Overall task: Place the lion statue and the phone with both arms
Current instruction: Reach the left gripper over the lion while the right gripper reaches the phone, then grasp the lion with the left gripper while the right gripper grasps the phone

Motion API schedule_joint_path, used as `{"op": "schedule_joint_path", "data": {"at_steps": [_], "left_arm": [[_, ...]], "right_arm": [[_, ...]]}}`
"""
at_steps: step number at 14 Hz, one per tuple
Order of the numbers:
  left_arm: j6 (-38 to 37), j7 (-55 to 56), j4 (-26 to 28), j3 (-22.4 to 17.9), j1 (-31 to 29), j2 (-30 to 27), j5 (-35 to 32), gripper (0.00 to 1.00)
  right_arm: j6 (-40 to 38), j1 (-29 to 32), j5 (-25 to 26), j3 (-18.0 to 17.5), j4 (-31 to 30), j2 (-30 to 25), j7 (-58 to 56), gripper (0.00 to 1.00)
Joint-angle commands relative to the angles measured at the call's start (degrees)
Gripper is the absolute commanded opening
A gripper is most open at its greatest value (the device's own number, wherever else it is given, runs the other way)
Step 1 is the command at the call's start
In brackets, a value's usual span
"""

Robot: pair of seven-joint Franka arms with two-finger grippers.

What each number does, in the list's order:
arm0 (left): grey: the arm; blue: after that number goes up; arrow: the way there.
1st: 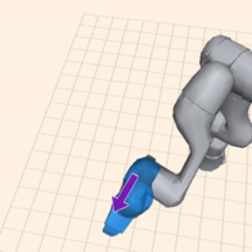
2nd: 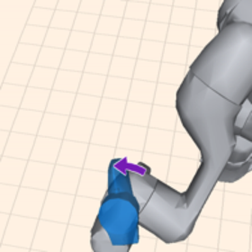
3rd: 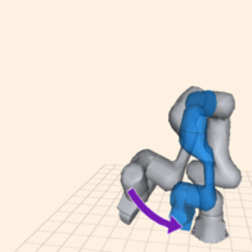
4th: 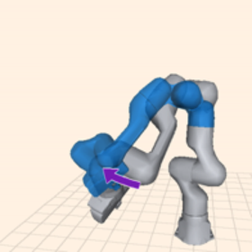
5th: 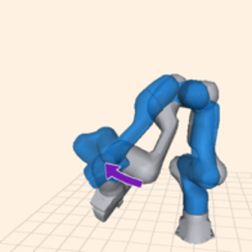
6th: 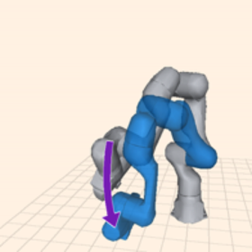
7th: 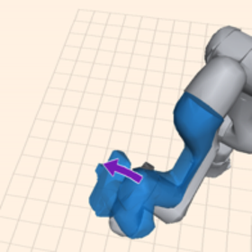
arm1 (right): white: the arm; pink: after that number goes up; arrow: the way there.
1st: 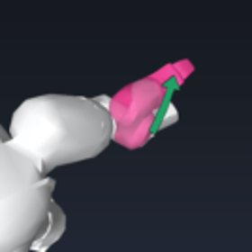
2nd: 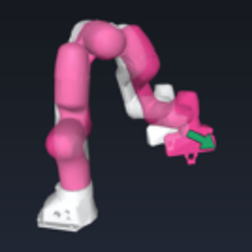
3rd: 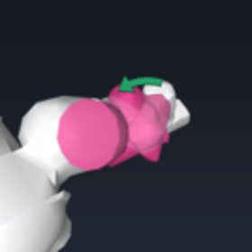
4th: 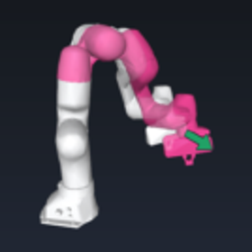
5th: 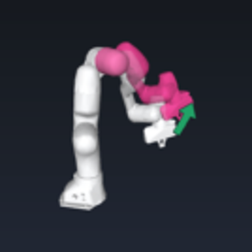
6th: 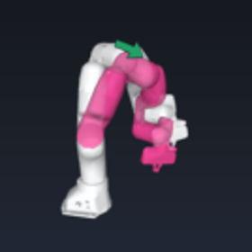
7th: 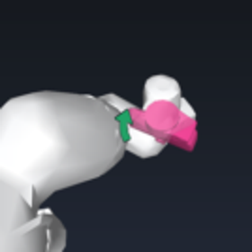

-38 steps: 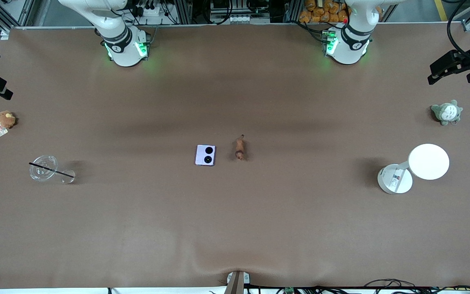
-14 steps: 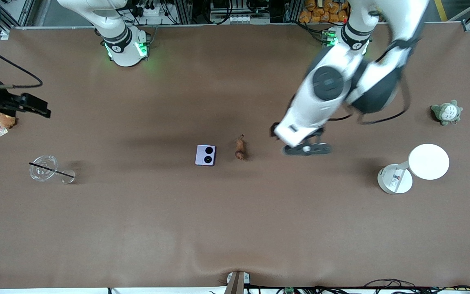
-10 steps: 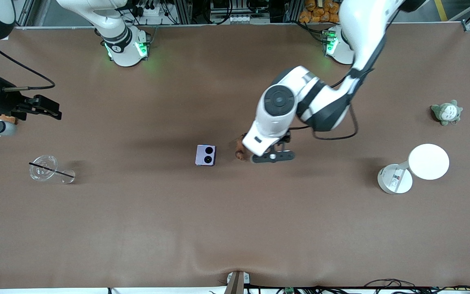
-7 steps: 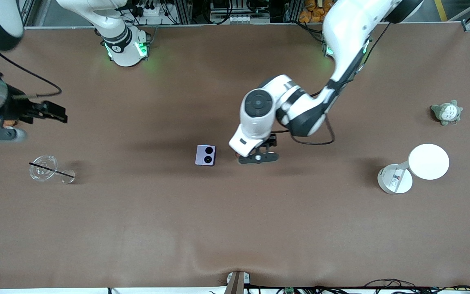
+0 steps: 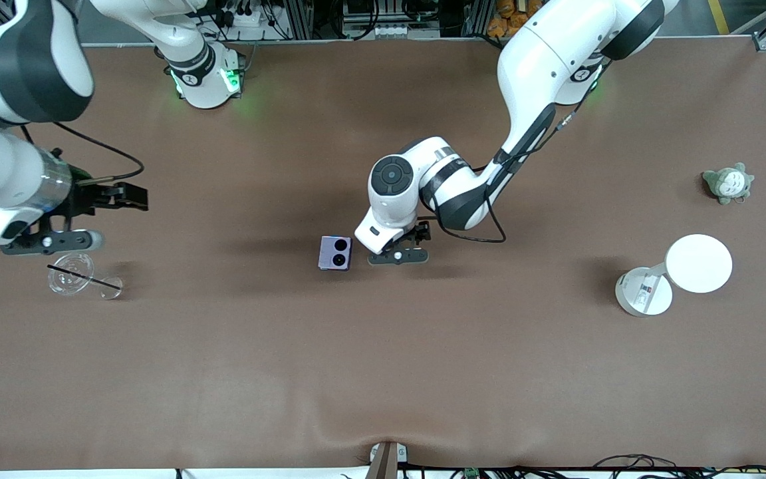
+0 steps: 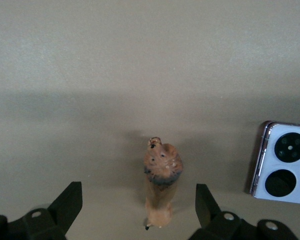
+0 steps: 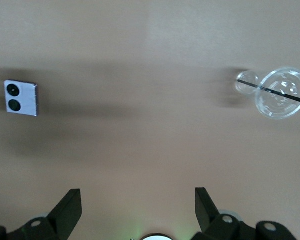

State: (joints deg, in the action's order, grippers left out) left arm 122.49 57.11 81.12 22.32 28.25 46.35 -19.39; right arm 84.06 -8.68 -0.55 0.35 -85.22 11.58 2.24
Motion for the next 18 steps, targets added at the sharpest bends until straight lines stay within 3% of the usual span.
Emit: {"op": "schedule_joint_path", "data": {"at_steps": [1, 3, 5, 6, 7, 13, 18], "left_arm": [[1.96, 1.16, -1.41, -0.52, 0.76, 2.16, -1.7, 0.96], [3.45, 1.16, -1.41, -0.52, 0.75, 2.96, -1.62, 0.82], [3.54, -0.59, -1.41, -0.52, 0.49, 3.05, -1.97, 0.44], [3.54, -2.86, -1.41, -0.52, 0.23, 2.96, -3.36, 0.15], [3.46, -6.36, -0.71, -0.69, -0.38, 2.44, -5.98, 0.02], [2.84, -10.26, 0.44, -0.43, -8.29, -0.55, -7.15, 0.0], [-2.78, -14.82, 0.35, -0.17, -15.22, -3.54, -7.15, 0.0]], "right_arm": [[-0.38, -1.25, -1.19, 0.27, 0.94, 0.2, 0.57, 1.0], [-0.47, -0.46, -4.53, 0.35, 0.85, 0.28, 0.57, 1.0], [-0.47, -0.37, -6.99, 0.44, 0.85, 0.64, 0.66, 1.0], [-0.38, -0.63, -7.26, 0.44, 0.85, 0.72, 0.66, 1.0], [-0.3, -0.81, -7.27, 0.44, 0.85, 0.72, 0.66, 1.0], [2.77, -2.21, -8.23, 0.36, 0.33, 1.69, 0.75, 1.0], [7.69, -10.37, -8.76, 0.44, 0.23, 4.5, 10.56, 1.0]]}}
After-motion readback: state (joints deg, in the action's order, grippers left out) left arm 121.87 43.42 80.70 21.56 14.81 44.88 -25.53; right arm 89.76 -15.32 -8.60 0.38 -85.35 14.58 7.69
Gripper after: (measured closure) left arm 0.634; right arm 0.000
